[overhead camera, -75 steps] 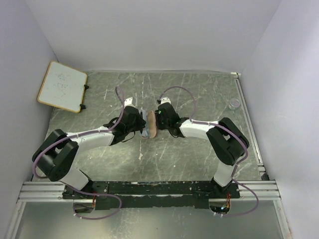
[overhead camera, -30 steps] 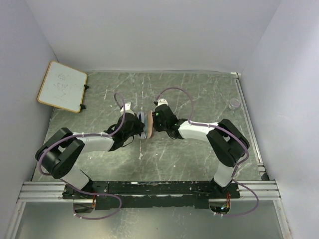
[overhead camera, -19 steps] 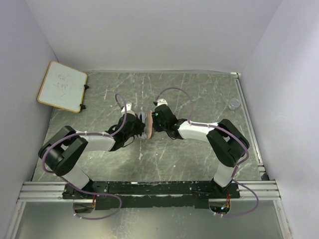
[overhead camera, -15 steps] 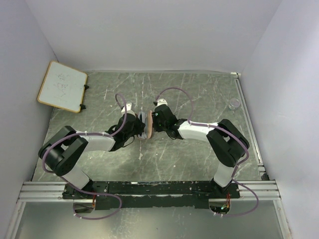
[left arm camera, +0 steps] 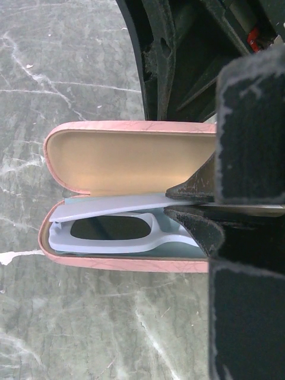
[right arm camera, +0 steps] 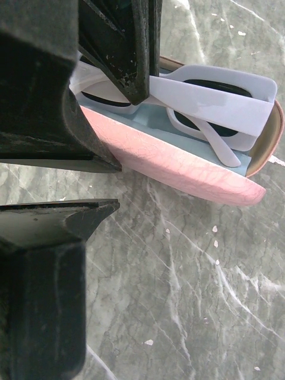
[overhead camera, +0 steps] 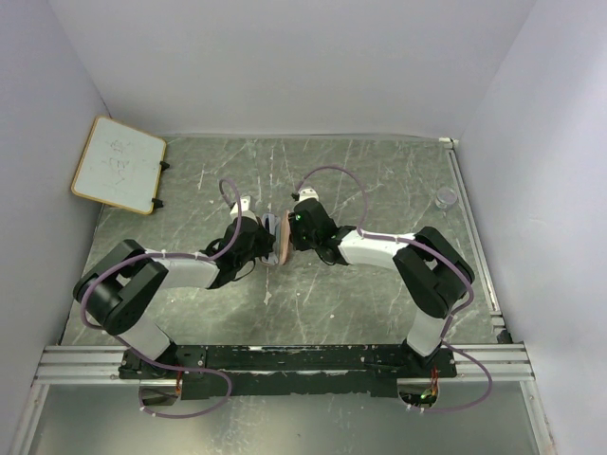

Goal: Organize the sunglasses
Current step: Place the sunglasses in the sunglasses case.

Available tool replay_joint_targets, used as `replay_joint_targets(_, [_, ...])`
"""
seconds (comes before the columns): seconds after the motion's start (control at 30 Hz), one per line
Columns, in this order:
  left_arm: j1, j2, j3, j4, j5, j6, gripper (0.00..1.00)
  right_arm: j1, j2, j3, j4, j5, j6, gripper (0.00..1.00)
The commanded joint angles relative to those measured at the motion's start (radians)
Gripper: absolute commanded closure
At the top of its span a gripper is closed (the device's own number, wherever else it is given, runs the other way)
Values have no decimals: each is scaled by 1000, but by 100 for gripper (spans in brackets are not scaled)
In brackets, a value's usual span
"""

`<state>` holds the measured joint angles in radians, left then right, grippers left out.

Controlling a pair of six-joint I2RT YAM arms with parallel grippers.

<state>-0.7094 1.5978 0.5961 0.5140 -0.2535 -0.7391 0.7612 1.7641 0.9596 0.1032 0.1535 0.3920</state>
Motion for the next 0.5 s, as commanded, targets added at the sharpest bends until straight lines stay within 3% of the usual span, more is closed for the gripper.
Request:
replay_joint_targets(0.0, [6, 21, -13, 11, -30, 27, 90, 7, -18, 24, 2, 17, -5, 75])
replay_joint_targets(0.13, [5, 26, -15, 17, -22, 27, 86, 6, -16, 24, 3, 16, -3, 75])
replay_joint_targets(0.47, [9, 52, -9, 24, -5, 31, 87, 7, -15, 24, 3, 15, -4, 75])
